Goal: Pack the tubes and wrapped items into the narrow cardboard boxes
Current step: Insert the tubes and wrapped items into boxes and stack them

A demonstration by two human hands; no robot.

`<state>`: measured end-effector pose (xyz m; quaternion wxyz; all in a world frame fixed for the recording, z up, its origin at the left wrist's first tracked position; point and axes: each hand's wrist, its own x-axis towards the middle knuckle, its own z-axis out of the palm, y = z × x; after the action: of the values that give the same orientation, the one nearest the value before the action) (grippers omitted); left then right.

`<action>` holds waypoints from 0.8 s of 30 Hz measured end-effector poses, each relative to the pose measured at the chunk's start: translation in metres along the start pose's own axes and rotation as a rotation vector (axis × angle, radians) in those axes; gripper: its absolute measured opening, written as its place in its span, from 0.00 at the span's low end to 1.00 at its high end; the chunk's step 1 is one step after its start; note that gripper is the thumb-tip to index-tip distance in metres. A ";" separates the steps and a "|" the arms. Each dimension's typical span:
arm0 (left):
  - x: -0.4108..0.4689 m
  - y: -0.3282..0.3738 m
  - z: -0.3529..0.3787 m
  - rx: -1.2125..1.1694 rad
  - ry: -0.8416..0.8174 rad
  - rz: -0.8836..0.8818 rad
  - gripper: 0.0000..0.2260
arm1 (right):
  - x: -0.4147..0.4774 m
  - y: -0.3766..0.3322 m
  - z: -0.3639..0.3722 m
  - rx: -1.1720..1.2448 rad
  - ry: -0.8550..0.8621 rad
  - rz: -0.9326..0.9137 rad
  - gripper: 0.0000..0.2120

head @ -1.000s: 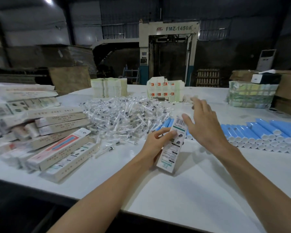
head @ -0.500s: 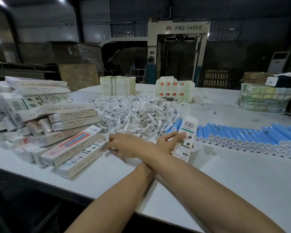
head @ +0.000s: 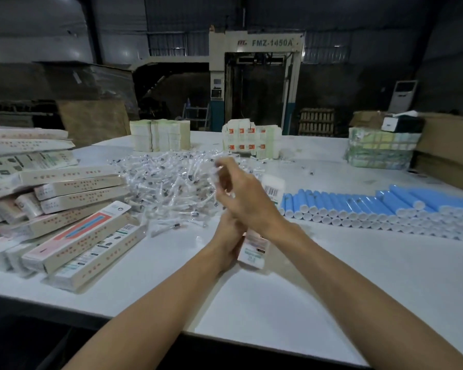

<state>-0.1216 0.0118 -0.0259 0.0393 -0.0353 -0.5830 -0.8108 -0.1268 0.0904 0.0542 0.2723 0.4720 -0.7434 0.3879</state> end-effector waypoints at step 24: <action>-0.013 0.009 0.023 0.142 -0.205 0.089 0.21 | -0.050 0.049 -0.105 0.271 0.463 0.397 0.11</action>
<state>-0.1077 0.0306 -0.0114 0.0179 -0.1409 -0.6378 -0.7570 -0.1468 0.2150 0.0579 0.2878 0.2494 -0.6809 0.6255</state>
